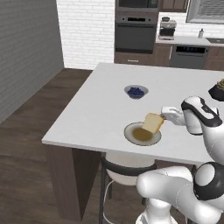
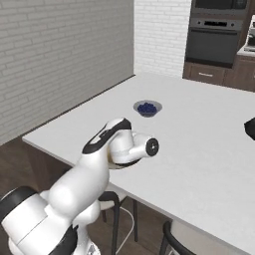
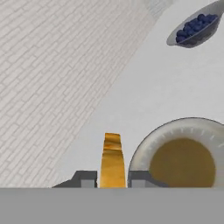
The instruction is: Start the toaster. Once the lever pops up, take the bread to the plate on the dining counter.
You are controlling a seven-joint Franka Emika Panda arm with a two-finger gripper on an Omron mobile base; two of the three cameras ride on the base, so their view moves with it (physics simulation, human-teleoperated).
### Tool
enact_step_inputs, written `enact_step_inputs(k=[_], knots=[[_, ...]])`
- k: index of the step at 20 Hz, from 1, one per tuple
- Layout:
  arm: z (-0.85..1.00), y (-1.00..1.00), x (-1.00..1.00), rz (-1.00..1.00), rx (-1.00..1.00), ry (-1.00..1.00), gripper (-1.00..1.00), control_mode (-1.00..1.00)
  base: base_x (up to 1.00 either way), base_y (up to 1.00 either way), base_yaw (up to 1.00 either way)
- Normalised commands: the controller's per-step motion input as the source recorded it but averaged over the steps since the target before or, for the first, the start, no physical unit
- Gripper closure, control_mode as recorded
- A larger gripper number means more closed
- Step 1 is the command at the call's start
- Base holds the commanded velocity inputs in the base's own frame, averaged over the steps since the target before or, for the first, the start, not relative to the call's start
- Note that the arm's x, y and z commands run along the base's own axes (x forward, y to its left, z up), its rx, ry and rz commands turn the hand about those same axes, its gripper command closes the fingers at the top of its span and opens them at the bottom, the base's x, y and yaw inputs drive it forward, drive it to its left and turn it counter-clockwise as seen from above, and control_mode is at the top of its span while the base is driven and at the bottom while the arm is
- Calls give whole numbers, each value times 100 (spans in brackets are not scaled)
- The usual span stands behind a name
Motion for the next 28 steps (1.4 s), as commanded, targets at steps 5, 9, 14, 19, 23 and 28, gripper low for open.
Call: enact_step_inputs(k=[5, 9, 14, 19, 23, 28], knots=[[-25, 16, 9, -5, -19, -12, 100, -100, 0, 0, 0], [-22, 7, 14, -5, -12, -4, 100, -100, 0, 0, 0], [-7, 3, 59, 0, -2, 0, 100, -100, 0, 0, 0], [-1, 0, 20, 0, 1, 0, 100, -100, 0, 0, 0], [-15, 0, -17, 0, 4, 0, 100, -100, 0, 0, 0], [-10, 0, -37, 0, 3, 0, 100, -100, 0, 0, 0]])
